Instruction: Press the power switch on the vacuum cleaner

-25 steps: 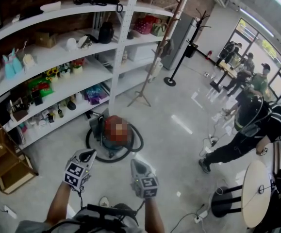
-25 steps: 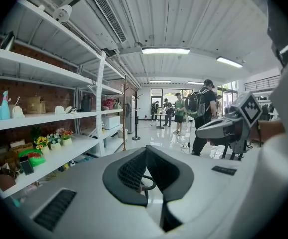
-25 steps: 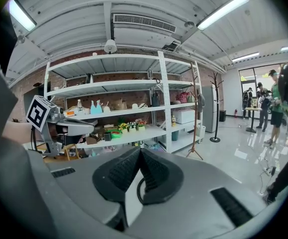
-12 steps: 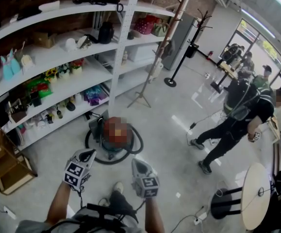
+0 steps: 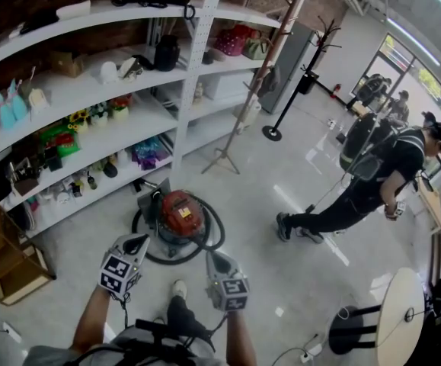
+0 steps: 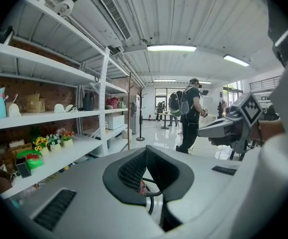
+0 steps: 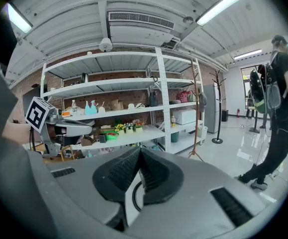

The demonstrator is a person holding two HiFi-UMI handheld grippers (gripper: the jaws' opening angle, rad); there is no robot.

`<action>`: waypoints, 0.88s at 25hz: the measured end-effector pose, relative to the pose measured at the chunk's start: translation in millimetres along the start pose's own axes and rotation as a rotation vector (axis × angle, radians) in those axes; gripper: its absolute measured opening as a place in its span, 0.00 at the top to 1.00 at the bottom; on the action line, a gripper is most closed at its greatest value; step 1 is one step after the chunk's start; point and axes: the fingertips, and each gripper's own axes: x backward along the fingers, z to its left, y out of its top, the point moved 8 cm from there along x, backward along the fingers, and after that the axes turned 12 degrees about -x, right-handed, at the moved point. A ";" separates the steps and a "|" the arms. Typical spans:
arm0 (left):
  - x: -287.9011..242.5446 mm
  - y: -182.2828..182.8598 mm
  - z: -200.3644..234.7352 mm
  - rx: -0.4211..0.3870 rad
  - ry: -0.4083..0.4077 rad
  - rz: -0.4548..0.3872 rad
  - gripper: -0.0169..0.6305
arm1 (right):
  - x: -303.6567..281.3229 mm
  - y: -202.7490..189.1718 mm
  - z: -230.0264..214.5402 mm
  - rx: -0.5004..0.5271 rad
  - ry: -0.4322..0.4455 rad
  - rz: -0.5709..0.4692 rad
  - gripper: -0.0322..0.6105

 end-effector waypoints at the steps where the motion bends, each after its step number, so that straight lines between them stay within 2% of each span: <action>1: -5.8 1.3 1.3 -0.001 0.005 -0.005 0.96 | -4.7 2.2 -5.2 -0.004 0.003 0.002 0.93; 4: -25.2 10.0 6.7 0.008 0.001 -0.014 0.96 | -19.6 10.1 -19.9 -0.011 0.006 0.007 0.93; 22: -135.4 31.0 32.9 0.018 0.033 0.054 0.96 | -100.0 53.8 -103.3 -0.030 0.065 0.040 0.93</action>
